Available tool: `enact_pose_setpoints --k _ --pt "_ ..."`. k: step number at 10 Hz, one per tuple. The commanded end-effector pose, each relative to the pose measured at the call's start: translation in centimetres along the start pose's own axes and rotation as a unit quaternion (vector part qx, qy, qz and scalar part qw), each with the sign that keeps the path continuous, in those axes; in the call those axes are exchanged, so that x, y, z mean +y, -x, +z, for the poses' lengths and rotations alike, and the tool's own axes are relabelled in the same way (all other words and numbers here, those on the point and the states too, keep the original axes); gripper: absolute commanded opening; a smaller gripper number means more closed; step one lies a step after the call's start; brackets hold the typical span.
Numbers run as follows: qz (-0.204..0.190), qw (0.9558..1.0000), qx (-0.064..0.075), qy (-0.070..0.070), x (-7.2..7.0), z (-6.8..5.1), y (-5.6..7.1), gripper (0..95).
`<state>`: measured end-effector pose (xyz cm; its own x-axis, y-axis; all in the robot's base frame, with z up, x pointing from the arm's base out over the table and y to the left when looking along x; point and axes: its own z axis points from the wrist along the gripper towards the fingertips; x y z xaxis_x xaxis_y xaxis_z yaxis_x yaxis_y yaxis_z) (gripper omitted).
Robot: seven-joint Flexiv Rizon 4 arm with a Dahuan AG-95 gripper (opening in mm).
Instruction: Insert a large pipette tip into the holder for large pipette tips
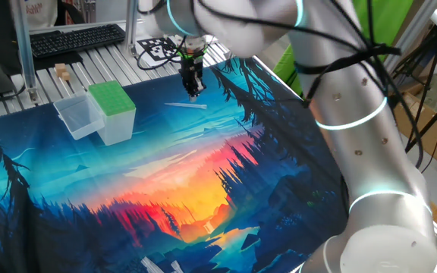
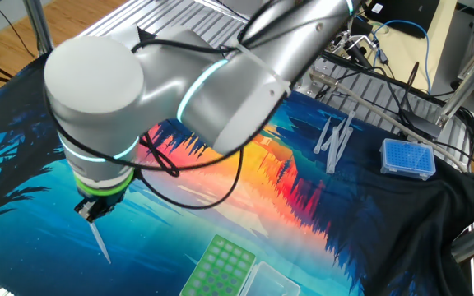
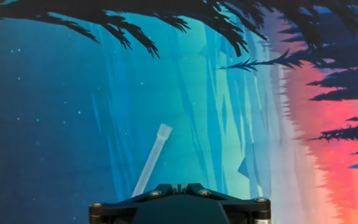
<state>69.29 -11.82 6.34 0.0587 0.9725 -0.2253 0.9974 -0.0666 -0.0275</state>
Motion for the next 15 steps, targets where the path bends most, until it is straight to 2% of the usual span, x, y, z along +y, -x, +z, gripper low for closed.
enact_pose_setpoints --k 1,2,4,7,8,11,15 --pt "0.003 1.0 0.008 -0.002 1.2 0.2 0.4 0.0" --pt "0.005 1.0 0.005 -0.001 2.7 0.8 0.9 0.0" --pt "0.011 0.9999 -0.002 0.001 4.4 1.4 1.6 0.0" --pt "0.028 0.9996 -0.006 -0.003 6.2 1.4 3.0 0.0" --pt "0.028 0.9995 -0.007 -0.01 6.5 1.3 3.4 0.0" --pt "0.033 0.9994 -0.006 -0.013 7.0 1.2 3.9 0.0" --pt "0.04 0.9991 -0.005 -0.012 7.0 1.2 3.9 0.0"
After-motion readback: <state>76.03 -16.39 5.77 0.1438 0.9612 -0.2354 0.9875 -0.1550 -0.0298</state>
